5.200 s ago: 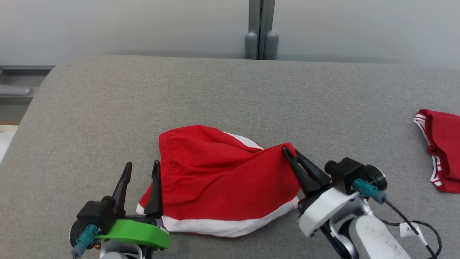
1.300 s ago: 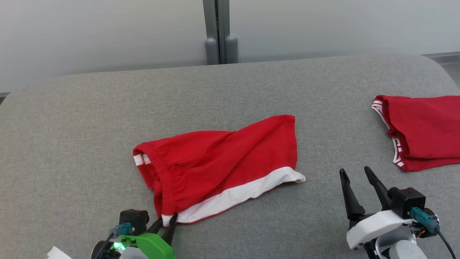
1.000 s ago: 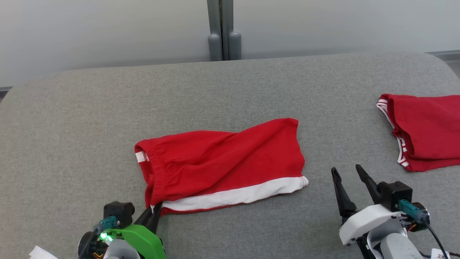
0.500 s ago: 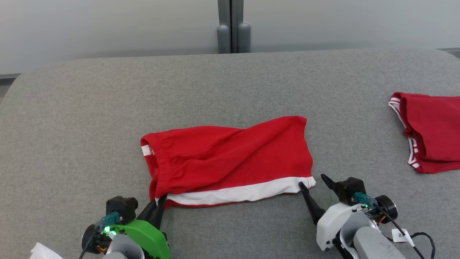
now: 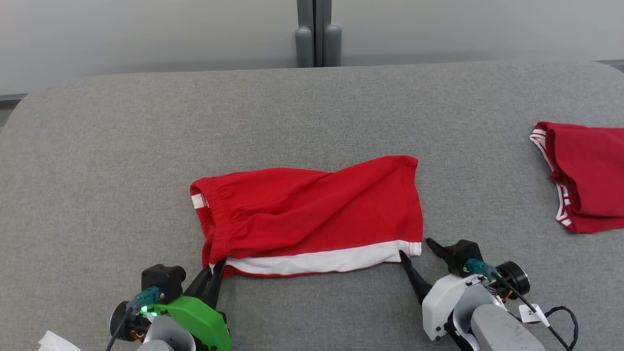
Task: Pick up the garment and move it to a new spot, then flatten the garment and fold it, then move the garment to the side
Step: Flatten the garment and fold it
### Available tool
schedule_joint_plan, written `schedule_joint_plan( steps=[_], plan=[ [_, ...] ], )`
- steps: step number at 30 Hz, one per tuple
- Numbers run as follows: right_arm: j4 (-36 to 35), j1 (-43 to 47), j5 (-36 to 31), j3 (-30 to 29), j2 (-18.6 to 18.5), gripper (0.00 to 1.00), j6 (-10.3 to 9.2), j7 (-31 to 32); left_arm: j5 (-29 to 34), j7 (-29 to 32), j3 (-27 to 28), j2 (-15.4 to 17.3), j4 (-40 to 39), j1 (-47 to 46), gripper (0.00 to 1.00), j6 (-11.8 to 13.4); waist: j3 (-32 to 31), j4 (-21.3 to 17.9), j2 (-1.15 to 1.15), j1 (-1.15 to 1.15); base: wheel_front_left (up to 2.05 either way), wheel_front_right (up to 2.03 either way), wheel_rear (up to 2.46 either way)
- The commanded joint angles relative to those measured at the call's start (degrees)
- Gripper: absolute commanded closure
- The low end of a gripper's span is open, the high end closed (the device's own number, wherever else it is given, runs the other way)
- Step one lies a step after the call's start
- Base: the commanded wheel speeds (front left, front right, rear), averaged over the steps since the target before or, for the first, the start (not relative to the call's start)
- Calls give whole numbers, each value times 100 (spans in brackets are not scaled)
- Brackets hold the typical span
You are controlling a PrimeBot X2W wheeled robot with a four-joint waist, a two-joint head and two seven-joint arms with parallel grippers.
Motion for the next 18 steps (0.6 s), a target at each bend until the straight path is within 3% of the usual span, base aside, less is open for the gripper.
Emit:
schedule_joint_plan(
  steps=[1, 11, 18],
  plan=[
    [55, -46, 39, 25, -24, 100, -10, -24, -11, -51, 3, 51, -31, -85, 100, 22, -9, -7, 0, 0, 0, 0, 0],
    [-495, -3, 163, -199, -24, 100, -10, -141, -18, -196, 7, 112, -274, -102, 100, 35, -201, -86, 0, 0, 0, 0, 0],
    [-1537, 110, 135, -478, -25, 100, -10, -38, -191, -286, 144, 181, -967, -220, 100, -7, -476, -195, 0, 0, 0, 0, 0]
  ],
)
